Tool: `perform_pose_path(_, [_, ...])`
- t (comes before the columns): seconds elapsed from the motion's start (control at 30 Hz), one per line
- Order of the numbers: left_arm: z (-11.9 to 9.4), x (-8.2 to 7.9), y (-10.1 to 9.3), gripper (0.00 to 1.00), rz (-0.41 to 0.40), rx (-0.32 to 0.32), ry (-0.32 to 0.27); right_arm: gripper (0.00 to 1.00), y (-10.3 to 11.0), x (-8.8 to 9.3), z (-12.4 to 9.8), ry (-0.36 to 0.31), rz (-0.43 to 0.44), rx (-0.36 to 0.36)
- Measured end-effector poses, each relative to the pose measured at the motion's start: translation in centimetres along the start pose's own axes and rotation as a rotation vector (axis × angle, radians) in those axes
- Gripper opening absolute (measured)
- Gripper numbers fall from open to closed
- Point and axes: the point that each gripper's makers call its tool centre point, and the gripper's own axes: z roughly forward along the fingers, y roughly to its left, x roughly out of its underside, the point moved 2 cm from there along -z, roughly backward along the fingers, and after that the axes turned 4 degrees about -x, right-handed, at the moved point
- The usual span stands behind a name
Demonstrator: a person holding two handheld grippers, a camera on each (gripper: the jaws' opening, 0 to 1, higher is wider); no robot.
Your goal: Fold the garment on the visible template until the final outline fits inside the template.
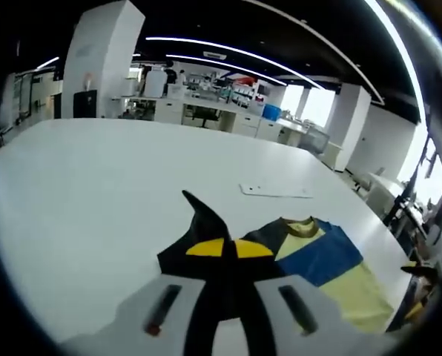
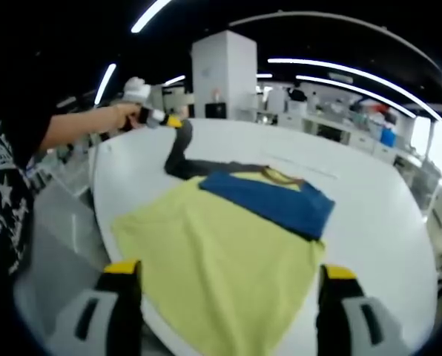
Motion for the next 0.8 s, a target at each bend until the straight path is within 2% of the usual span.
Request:
perform_pose_path(0.6, [2.0,-1.2,-7.6,0.0,0.066,0.143,0.023,0.99,0.6,0.0,0.5,-0.01,0.002,-0.015])
perform_pose_path(0.8, [2.6,-1.5,-10.1,0.0,0.057,0.187,0.03,0.99,1.1,0.1,0.6,-0.013,0.004,-0.025])
